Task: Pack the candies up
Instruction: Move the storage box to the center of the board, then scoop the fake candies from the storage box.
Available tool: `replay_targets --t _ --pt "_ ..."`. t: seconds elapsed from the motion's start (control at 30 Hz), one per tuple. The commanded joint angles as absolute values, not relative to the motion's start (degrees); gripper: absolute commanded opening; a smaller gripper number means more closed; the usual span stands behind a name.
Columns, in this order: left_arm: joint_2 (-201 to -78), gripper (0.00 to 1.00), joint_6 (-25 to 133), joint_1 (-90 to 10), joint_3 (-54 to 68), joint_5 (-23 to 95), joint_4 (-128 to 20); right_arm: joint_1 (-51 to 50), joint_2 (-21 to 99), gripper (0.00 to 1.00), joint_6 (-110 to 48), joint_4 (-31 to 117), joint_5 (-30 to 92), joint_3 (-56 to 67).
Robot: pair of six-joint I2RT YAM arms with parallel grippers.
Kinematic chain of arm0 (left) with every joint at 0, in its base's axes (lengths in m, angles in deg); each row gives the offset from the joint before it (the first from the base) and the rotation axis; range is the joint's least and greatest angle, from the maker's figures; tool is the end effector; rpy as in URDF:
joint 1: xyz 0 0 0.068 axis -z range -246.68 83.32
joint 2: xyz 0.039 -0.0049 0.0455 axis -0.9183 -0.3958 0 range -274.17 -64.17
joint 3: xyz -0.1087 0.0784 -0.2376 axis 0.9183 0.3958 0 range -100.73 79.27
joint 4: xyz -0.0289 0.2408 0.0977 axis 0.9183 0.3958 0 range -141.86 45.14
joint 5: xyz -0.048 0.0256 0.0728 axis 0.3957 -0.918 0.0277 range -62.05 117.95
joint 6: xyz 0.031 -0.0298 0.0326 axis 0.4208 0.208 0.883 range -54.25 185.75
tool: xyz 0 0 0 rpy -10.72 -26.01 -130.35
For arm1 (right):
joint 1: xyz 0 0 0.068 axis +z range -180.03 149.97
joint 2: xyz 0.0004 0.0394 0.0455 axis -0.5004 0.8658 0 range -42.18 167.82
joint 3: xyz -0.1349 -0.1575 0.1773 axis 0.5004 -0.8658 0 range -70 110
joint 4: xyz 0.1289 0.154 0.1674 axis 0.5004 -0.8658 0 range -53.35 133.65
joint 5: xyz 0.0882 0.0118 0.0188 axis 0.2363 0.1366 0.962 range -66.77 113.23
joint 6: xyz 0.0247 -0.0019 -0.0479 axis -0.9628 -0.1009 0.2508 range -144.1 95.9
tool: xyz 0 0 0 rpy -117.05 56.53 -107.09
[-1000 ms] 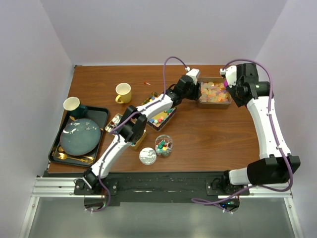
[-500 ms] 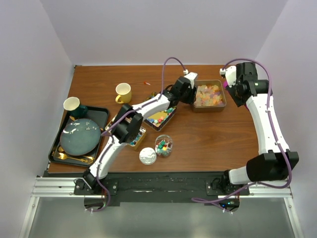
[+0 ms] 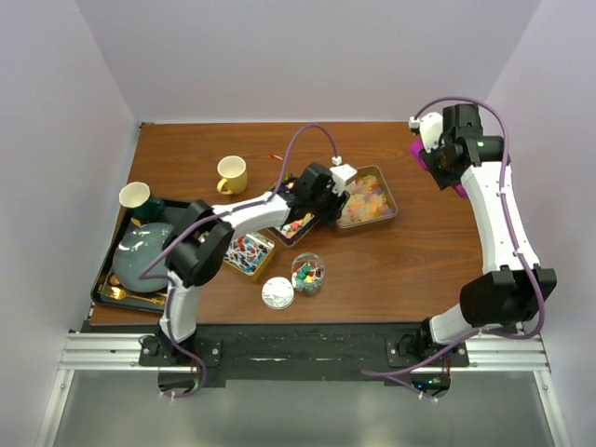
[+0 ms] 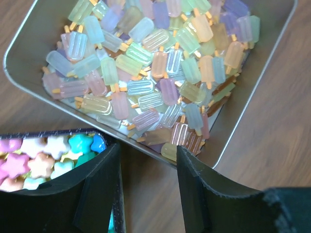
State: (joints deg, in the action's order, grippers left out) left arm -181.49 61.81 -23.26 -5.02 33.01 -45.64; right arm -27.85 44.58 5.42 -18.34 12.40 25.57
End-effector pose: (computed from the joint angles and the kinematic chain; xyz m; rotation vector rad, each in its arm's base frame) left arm 0.3347 -0.3213 0.1956 0.8255 2.1572 -0.5333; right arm 0.3035 0.0048 0.3867 -0.6136 2.4530 -0.4316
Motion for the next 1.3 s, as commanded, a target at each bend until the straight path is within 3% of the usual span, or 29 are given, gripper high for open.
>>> replay_targets --t 0.0,0.4,0.6,0.77,0.87,1.0,1.27 --pt "-174.13 0.55 69.44 -23.62 2.80 33.84 -44.39 -27.92 45.36 0.00 5.51 -19.89 16.19 30.29" --pt "-158.32 0.58 68.22 -26.33 16.52 36.20 -42.54 -24.67 45.72 0.00 15.44 -26.22 24.62 29.24" --pt "-150.13 0.70 61.54 -36.42 16.26 58.41 -50.35 -22.74 42.90 0.00 24.23 -25.51 34.46 23.00" --pt "-154.07 0.70 55.93 -41.36 13.10 82.02 -57.82 -17.48 41.76 0.00 29.77 -24.73 42.03 20.62" --pt "-158.21 0.70 44.52 -43.39 14.49 91.90 -70.45 -14.66 41.84 0.00 30.21 -22.80 43.44 20.79" --pt "-162.87 0.70 25.27 -43.92 17.14 95.63 -91.56 -11.31 42.46 0.00 31.18 -21.74 43.01 21.41" --pt "-168.23 0.69 23.30 -43.92 13.27 93.35 -91.68 -7.97 43.51 0.00 30.57 -20.33 43.88 22.99"
